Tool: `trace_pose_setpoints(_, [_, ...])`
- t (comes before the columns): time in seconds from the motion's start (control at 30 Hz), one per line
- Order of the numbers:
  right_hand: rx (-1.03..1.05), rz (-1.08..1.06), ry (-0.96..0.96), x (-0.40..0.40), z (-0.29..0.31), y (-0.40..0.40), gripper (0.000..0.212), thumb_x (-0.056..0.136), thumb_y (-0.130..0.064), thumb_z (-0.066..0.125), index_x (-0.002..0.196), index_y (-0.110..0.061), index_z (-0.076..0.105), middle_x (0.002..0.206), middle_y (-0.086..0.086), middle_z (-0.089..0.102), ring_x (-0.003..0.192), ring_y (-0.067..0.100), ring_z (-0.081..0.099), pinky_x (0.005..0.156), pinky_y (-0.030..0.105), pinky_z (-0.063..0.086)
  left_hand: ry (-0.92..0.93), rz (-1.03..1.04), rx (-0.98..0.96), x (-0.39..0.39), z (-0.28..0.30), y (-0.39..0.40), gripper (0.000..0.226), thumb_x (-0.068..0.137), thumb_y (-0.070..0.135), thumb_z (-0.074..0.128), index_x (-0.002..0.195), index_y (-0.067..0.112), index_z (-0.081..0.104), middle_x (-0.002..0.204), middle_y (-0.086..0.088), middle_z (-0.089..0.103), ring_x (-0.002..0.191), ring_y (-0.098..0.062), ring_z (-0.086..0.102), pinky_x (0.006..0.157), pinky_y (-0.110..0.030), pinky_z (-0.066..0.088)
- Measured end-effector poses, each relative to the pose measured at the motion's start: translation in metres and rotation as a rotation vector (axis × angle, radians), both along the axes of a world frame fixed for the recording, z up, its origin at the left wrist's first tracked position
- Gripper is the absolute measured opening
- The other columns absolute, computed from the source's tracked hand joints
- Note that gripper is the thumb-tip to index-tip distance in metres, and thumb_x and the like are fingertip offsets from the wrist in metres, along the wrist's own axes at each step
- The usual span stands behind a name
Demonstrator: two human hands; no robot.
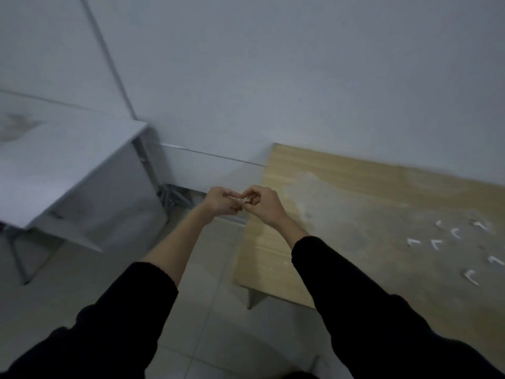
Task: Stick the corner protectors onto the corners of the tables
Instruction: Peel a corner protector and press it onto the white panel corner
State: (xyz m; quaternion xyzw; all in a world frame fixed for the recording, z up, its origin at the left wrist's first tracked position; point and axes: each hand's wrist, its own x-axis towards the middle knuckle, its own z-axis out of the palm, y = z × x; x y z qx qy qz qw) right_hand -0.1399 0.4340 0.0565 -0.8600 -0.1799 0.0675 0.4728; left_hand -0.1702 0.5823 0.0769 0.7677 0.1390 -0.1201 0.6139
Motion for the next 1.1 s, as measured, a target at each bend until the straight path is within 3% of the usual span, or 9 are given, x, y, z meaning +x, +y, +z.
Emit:
trace_pose_setpoints(0.07, [-0.038, 0.042, -0.052, -0.012, 0.001, 0.058, 0.008, 0.075, -0.005, 0.074, 0.083, -0.004, 0.072, 0.076, 0.011, 0.071, 0.058, 0.003, 0.056, 0.061, 0.025, 0.049, 0.011, 0.015, 0.05, -0.026, 0.006, 0.055, 0.013, 0.083, -0.006, 0.064, 0.079, 0.007, 0.063, 0.066, -0.007, 0.062, 0.058, -0.014, 0.059, 0.051, -0.016, 0.051])
trace_pose_setpoints(0.17, [-0.035, 0.09, -0.071, -0.032, 0.005, 0.142, 0.007, 0.077, -0.01, 0.074, 0.083, -0.006, 0.073, 0.081, 0.013, 0.075, 0.071, 0.019, 0.068, 0.07, 0.036, 0.056, -0.016, 0.092, 0.125, -0.061, 0.017, 0.128, 0.005, 0.087, 0.002, 0.063, 0.089, 0.007, 0.062, 0.069, -0.006, 0.057, 0.046, -0.002, 0.056, 0.049, -0.014, 0.046])
trace_pose_setpoints(0.23, [-0.034, 0.146, -0.086, -0.045, 0.009, 0.196, 0.01, 0.077, -0.015, 0.074, 0.084, -0.007, 0.074, 0.083, 0.012, 0.075, 0.072, 0.016, 0.065, 0.072, 0.037, 0.056, -0.054, 0.199, 0.174, -0.083, 0.018, 0.175, 0.005, 0.087, 0.01, 0.064, 0.092, 0.009, 0.061, 0.069, -0.003, 0.056, 0.047, 0.0, 0.052, 0.05, -0.015, 0.043])
trace_pose_setpoints(0.43, [-0.044, 0.413, -0.063, -0.08, 0.01, 0.345, 0.019, 0.084, -0.026, 0.068, 0.093, -0.01, 0.073, 0.09, 0.009, 0.075, 0.082, 0.02, 0.068, 0.076, 0.039, 0.057, -0.067, 0.438, 0.273, -0.141, 0.007, 0.311, 0.008, 0.09, 0.015, 0.061, 0.093, 0.008, 0.063, 0.09, -0.011, 0.06, 0.085, -0.019, 0.054, 0.061, -0.022, 0.045])
trace_pose_setpoints(0.6, [0.044, 0.527, 0.004, -0.096, 0.008, 0.467, 0.016, 0.086, -0.02, 0.066, 0.088, -0.005, 0.071, 0.078, 0.006, 0.069, 0.072, 0.015, 0.062, 0.075, 0.037, 0.055, -0.115, 0.601, 0.277, -0.166, -0.008, 0.423, 0.01, 0.087, 0.016, 0.065, 0.089, 0.006, 0.065, 0.091, -0.01, 0.063, 0.087, -0.022, 0.058, 0.07, -0.032, 0.051])
trace_pose_setpoints(0.73, [0.082, 0.537, 0.106, -0.083, 0.001, 0.56, 0.018, 0.086, -0.021, 0.065, 0.086, -0.004, 0.071, 0.076, 0.01, 0.069, 0.072, 0.026, 0.065, 0.073, 0.04, 0.055, -0.136, 0.671, 0.272, -0.158, -0.015, 0.511, 0.005, 0.087, 0.015, 0.065, 0.087, 0.01, 0.064, 0.08, -0.009, 0.066, 0.081, -0.022, 0.061, 0.065, -0.028, 0.051])
trace_pose_setpoints(0.83, [0.082, 0.507, 0.145, -0.06, -0.003, 0.617, 0.018, 0.087, -0.02, 0.062, 0.089, -0.005, 0.072, 0.078, 0.006, 0.069, 0.075, 0.023, 0.066, 0.08, 0.044, 0.057, -0.144, 0.697, 0.286, -0.139, -0.012, 0.563, 0.004, 0.084, 0.011, 0.066, 0.087, 0.012, 0.063, 0.072, -0.005, 0.065, 0.078, -0.025, 0.063, 0.068, -0.032, 0.053])
trace_pose_setpoints(0.97, [0.084, 0.465, 0.183, -0.022, -0.003, 0.695, 0.02, 0.088, -0.022, 0.061, 0.09, -0.005, 0.072, 0.077, 0.002, 0.067, 0.074, 0.02, 0.066, 0.081, 0.045, 0.057, -0.13, 0.704, 0.308, -0.101, -0.002, 0.642, 0.023, 0.08, 0.013, 0.072, 0.099, 0.007, 0.061, 0.076, -0.005, 0.064, 0.073, -0.024, 0.064, 0.074, -0.037, 0.056])
trace_pose_setpoints(1.1, [0.114, 0.374, 0.226, 0.009, -0.002, 0.748, 0.02, 0.088, -0.024, 0.061, 0.087, -0.007, 0.072, 0.075, 0.002, 0.067, 0.069, 0.019, 0.065, 0.078, 0.041, 0.056, -0.149, 0.679, 0.373, -0.059, -0.004, 0.705, 0.024, 0.076, 0.013, 0.076, 0.096, 0.007, 0.065, 0.08, -0.006, 0.065, 0.07, -0.02, 0.064, 0.074, -0.036, 0.058])
